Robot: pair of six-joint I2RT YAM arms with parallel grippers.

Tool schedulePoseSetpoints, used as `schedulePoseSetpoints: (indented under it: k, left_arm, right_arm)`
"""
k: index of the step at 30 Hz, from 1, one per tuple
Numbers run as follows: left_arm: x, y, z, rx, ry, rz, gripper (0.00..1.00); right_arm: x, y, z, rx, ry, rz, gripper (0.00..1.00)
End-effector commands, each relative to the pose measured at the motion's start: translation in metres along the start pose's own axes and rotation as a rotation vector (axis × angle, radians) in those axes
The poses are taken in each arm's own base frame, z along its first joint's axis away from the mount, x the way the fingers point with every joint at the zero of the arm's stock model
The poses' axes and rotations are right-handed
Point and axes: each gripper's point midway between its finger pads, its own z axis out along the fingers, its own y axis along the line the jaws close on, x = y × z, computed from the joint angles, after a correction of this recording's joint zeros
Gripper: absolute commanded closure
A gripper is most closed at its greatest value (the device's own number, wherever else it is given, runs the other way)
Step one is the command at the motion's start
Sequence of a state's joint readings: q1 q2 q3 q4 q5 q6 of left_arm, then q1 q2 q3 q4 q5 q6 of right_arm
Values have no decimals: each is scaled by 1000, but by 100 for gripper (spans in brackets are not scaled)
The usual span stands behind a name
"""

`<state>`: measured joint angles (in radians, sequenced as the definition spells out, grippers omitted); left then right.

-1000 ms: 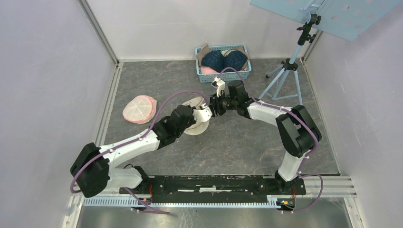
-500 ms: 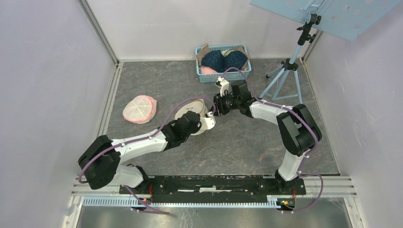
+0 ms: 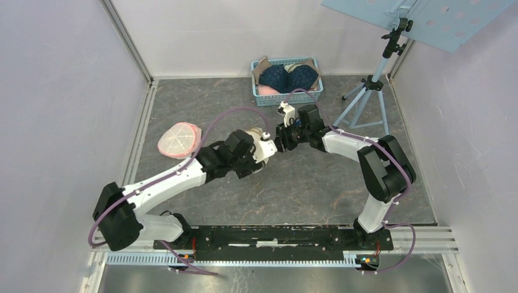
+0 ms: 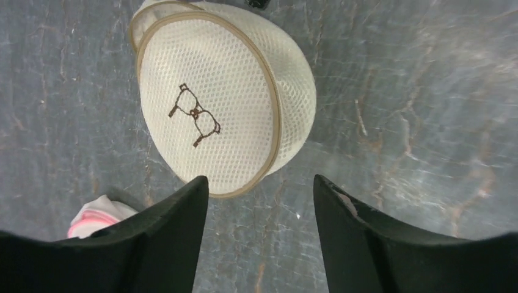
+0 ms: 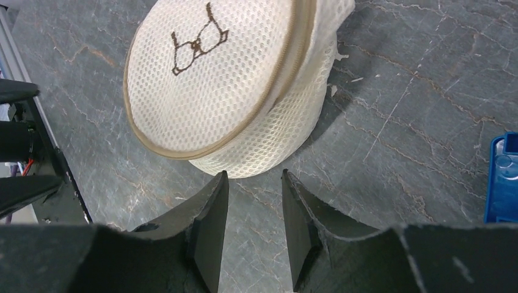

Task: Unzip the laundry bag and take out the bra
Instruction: Close the laundry bag at the center of the board.

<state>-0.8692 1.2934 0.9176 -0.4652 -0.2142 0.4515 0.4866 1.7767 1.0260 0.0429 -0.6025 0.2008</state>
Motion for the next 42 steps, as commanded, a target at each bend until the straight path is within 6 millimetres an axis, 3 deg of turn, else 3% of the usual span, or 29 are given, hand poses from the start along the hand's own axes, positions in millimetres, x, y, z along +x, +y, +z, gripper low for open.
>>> schedulePoseSetpoints:
  k: [1, 6, 9, 13, 18, 25, 30, 37, 42]
  left_arm:
    - [-33, -2, -45, 199, -157, -223, 27]
    - [-21, 42, -48, 232, -193, -446, 27]
    - [-11, 65, -36, 259, -192, -593, 28]
    - [1, 76, -11, 293, -140, -693, 32]
    - [10, 75, 17, 284, -129, -715, 33]
    - [43, 56, 63, 270, -16, -721, 32]
    - [58, 39, 85, 219, 76, -645, 29]
    - [91, 33, 102, 144, 226, -624, 28]
    - [106, 40, 99, 83, 277, -629, 27]
  right_arm:
    - [-26, 13, -15, -21, -56, -94, 56]
    - [-57, 36, -21, -86, -143, -128, 54]
    - [-72, 54, -16, -123, -168, -164, 52]
    - [-78, 66, 0, -146, -168, -193, 52]
    - [-50, 51, 26, -119, -88, -150, 52]
    - [-6, 22, 44, -61, -1, -129, 53]
    - [23, -2, 56, -4, 73, -119, 53]
    - [35, -15, 65, 26, 104, -113, 53]
    - [36, -13, 75, 11, 99, -103, 54]
